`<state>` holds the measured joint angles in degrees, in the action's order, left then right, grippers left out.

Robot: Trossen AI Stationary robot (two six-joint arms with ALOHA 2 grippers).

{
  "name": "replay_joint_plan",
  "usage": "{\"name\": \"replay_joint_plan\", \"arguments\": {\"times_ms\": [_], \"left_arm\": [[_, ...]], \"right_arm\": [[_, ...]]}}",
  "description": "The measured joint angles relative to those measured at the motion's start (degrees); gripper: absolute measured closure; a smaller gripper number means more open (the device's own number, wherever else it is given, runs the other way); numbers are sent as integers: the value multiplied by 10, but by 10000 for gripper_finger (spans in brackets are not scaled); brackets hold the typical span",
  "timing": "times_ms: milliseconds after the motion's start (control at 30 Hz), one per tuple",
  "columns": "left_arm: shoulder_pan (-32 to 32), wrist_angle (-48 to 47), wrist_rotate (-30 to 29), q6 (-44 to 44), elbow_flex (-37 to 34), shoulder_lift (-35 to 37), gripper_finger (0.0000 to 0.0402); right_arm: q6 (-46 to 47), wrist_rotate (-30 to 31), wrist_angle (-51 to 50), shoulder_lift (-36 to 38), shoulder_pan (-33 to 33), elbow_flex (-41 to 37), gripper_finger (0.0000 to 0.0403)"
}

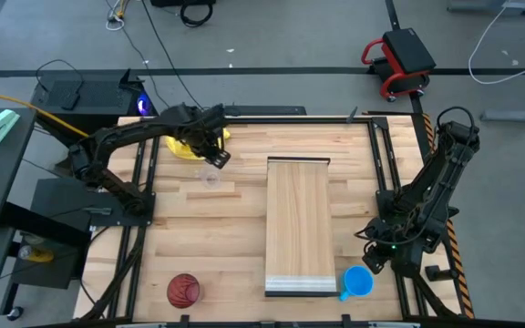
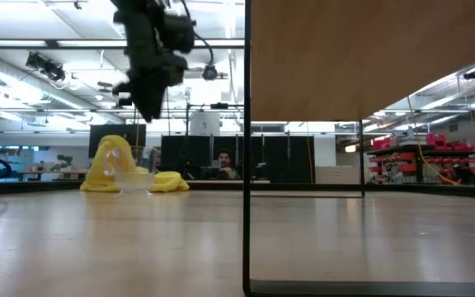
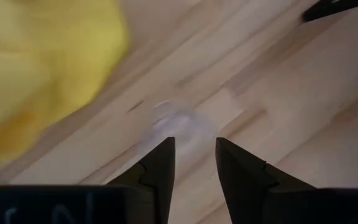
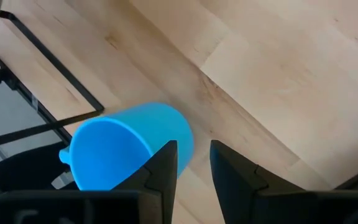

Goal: Stack small to large cups/mugs on shelf
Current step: Put the transparent mug on the shelf

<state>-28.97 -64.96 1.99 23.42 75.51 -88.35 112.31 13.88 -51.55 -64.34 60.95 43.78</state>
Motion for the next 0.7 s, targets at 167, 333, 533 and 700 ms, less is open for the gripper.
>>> {"name": "replay_joint_plan", "arguments": {"times_ms": [167,333,533,700], "left_arm": [[-7,-131,-71,15,16,47,280],[-19,-147,-67,65,-42,138,290],[-19,-48,-35,146,-170,232,301],[-14,13,-9,187,-258,244,306]], "right_arm": [[0,13,0,0,-1,0,300],[-13,47,0,0,-1,0,300],[-30,56,0,0,-1,0,300],[-28,56,0,2,-1,0,300]]}}
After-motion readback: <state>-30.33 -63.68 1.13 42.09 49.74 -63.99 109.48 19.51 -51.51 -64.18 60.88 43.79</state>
